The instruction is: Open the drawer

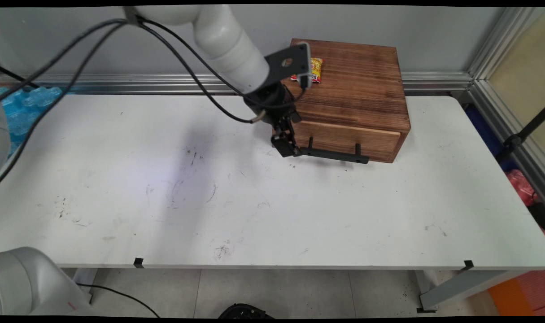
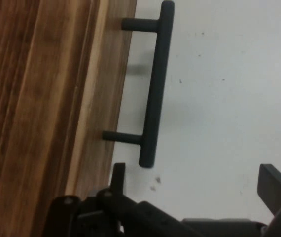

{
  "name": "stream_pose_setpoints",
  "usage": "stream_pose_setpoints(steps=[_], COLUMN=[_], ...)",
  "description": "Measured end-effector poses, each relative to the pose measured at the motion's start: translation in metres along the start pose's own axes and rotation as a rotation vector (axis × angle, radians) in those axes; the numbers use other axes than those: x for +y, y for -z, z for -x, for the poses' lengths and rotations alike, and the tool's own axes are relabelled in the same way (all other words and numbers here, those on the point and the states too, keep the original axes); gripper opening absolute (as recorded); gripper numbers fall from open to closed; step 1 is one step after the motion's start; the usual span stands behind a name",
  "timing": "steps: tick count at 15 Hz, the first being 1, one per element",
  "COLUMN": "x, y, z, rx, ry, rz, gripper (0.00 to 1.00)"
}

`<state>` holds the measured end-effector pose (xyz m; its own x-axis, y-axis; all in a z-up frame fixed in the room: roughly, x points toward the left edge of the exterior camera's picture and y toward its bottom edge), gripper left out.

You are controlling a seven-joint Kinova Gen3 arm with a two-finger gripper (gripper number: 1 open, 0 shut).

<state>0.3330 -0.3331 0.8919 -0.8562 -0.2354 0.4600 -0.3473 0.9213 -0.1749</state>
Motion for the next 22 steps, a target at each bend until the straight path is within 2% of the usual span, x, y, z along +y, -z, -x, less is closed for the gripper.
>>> stream_pose_setpoints(steps=[5,9,17,22], x=[0.0,0.001,-0.002,-0.005], y=[-0.04,-0.073,-0.126,-0.146], z=[-0.019,-0.031,-0.042,-0.044], rx=[-0.023,-0.045,-0.083,-0.103], ry=[-0.029,-0.059,-0.09,-0.102], rz=[-0.01,0.0,0.027,0.038], gripper=[1.0,1.0,1.0,1.0])
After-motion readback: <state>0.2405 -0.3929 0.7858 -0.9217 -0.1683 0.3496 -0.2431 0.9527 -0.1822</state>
